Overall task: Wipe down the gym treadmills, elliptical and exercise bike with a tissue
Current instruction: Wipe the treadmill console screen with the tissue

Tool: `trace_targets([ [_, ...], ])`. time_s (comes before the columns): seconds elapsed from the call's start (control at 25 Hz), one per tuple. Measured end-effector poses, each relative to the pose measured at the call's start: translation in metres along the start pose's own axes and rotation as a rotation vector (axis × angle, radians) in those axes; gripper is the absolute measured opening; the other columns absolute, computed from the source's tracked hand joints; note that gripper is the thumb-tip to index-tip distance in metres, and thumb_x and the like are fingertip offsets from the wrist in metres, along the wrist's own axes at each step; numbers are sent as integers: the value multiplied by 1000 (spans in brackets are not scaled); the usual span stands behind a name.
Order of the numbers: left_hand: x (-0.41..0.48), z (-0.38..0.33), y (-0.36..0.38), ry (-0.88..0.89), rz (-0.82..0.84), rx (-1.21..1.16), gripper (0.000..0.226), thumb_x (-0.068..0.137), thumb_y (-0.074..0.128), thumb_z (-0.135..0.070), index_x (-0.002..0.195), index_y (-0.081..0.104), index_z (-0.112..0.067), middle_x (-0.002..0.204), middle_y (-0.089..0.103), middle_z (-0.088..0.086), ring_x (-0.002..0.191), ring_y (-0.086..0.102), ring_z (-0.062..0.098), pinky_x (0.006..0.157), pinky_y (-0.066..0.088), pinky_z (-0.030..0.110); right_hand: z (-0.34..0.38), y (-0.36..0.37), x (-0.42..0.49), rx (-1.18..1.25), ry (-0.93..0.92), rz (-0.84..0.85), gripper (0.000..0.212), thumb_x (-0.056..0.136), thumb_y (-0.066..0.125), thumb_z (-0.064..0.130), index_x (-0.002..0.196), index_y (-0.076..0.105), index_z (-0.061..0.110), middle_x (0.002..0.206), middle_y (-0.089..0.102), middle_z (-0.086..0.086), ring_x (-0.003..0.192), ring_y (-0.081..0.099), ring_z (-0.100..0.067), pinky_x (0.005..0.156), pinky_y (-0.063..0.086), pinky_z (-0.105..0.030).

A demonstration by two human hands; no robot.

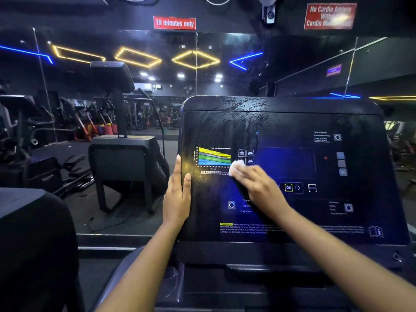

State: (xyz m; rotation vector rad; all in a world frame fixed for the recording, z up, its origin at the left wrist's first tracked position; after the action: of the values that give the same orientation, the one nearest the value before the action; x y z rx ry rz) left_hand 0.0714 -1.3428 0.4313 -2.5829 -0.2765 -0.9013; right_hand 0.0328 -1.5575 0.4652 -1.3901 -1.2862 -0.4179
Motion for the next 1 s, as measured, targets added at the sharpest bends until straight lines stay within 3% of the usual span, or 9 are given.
trace_targets([
  [0.2,-1,1,2,7,-5,1,55,93,20,-60,146,5,-51,150,36,2,123,50,29,89,40,37,21,1,-41,79,-97,112,40,86,38,5,117,63,8,122,59,-5,94,52,-21,55,56,-33],
  [0.32,0,2,1,8,-4,-16,58,87,17,-65,143,4,-54,150,37,0,124,49,27,89,39,35,6,-9,15,129,-51,30,33,88,42,16,107,69,9,109,66,-6,92,57,-24,75,51,-30],
  [0.4,0,1,1,-1,-6,-19,58,89,18,-62,145,6,-53,150,36,-1,126,47,26,89,35,33,-6,-9,62,98,46,-35,35,88,39,16,104,69,9,107,67,-6,90,58,-26,78,49,-32],
  [0.56,0,2,2,7,-7,-23,65,83,15,-71,145,7,-53,150,36,-3,126,47,25,89,37,33,15,14,71,19,51,66,35,87,34,13,106,63,9,110,62,-3,84,50,-23,54,53,-37],
  [0.72,0,3,2,16,-20,-25,68,81,12,-72,145,7,-52,147,40,-1,123,50,26,88,39,34,57,15,-3,61,-140,97,37,84,40,6,110,66,9,116,62,-5,85,46,-16,40,48,-24],
  [0.88,-3,1,2,9,-13,-12,62,89,17,-63,148,7,-47,151,37,0,127,47,27,88,33,28,68,5,-37,74,-229,165,37,81,42,9,107,68,15,112,64,0,92,50,-14,42,47,-21],
  [1.0,-15,5,2,6,-2,-65,67,84,18,-68,148,8,-48,152,33,-4,131,42,20,92,29,21,39,2,-1,141,-52,115,33,84,45,4,109,63,16,114,61,-3,101,52,-20,54,56,-31],
])
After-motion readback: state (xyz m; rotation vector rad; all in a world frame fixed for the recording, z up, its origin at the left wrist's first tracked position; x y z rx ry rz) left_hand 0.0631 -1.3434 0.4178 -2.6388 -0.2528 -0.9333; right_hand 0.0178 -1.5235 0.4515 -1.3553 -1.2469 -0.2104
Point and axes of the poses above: each hand's wrist, its own x-axis towards the middle knuckle, its own y-axis out of the palm, z = x × y, the point moved 1 cm from there along x, towards the middle knuckle
